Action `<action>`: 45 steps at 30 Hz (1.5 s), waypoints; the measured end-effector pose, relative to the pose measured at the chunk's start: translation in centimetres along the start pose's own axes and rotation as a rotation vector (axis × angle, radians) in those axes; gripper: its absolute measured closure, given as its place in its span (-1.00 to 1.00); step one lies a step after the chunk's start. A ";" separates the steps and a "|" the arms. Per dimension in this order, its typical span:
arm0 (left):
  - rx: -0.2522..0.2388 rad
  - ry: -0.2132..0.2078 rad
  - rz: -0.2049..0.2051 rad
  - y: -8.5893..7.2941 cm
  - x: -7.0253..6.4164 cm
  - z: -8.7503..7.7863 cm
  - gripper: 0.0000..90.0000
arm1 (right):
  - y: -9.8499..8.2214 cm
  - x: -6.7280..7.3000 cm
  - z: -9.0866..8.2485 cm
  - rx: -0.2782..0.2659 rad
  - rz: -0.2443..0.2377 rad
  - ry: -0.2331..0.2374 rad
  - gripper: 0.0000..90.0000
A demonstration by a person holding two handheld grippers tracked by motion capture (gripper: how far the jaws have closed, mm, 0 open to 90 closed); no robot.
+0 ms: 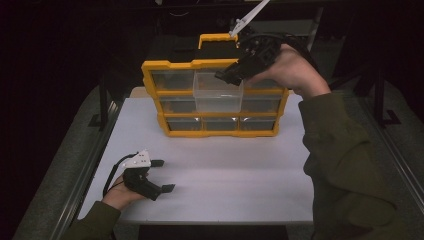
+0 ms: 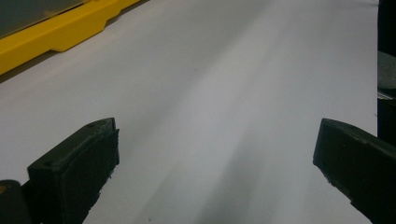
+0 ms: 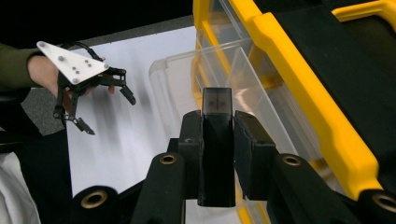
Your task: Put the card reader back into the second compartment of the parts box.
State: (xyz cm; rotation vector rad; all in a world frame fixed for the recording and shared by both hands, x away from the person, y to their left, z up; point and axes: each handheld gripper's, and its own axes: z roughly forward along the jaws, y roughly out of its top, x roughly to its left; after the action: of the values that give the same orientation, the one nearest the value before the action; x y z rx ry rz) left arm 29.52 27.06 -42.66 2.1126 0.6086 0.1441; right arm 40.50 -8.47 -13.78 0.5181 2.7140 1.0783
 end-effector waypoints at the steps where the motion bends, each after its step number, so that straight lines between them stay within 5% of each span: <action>1: 0.000 0.000 0.000 0.0 0.0 0.0 -1.00 | 0.2 -0.1 0.4 0.002 -0.003 0.002 0.61; 12: 0.000 -0.001 -0.001 0.0 0.0 -0.1 -1.00 | 0.8 -0.6 2.9 0.009 0.003 0.001 0.49; 32: 0.005 0.000 -0.002 0.0 0.0 0.0 -1.00 | -2.7 -1.1 -1.5 -0.077 0.115 -0.035 0.06; 45: 0.006 0.001 0.000 0.0 0.0 0.1 -1.00 | -6.6 -0.6 -1.5 -0.090 0.137 -0.043 -0.22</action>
State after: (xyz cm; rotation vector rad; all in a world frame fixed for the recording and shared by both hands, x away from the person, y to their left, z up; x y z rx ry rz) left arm 29.51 26.99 -42.72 2.1182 0.6105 0.1438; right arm 39.00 -14.11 -17.23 0.7127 2.6113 1.2016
